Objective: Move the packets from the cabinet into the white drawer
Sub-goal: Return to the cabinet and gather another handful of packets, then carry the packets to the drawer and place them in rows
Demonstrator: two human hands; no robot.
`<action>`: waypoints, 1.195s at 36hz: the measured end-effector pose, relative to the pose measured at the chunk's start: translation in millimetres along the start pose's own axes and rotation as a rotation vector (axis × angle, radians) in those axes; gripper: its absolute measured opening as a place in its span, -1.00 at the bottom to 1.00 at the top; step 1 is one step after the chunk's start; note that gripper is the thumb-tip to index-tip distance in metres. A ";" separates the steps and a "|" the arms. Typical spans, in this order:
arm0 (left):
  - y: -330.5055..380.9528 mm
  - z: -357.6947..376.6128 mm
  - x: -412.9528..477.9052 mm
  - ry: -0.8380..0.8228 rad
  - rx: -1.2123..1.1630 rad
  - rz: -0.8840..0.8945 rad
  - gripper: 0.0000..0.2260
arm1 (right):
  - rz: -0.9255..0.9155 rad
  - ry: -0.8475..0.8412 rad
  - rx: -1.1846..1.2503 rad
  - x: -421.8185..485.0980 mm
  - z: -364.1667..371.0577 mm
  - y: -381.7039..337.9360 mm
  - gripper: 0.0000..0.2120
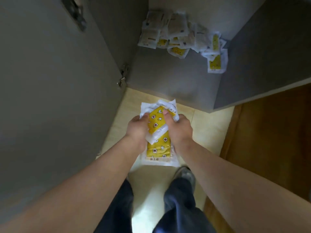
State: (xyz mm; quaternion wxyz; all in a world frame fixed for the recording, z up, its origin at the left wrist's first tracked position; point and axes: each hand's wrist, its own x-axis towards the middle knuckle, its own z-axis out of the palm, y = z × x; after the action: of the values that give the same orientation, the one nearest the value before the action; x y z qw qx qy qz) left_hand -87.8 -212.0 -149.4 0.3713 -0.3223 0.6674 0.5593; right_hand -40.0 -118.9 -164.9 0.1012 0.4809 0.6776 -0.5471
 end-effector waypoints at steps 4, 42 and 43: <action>31.1 -14.6 -76.8 0.008 -0.041 -0.075 -0.79 | -0.035 -0.059 -0.047 -62.1 -32.3 -50.2 -0.65; 32.2 -314.0 -635.8 0.467 -1.027 0.582 -0.83 | -0.565 -1.113 -0.199 -620.5 -22.0 -270.9 -0.83; 14.0 -326.1 -648.5 0.497 -1.069 0.606 -0.83 | -0.549 -1.172 -0.211 -641.7 -14.7 -261.2 -0.88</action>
State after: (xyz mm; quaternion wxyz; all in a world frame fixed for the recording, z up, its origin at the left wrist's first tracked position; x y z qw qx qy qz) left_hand 191.1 -521.5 445.1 -0.1785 -0.3797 0.4249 0.8022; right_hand 98.3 -437.8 434.6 0.3571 -0.0997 0.6583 -0.6552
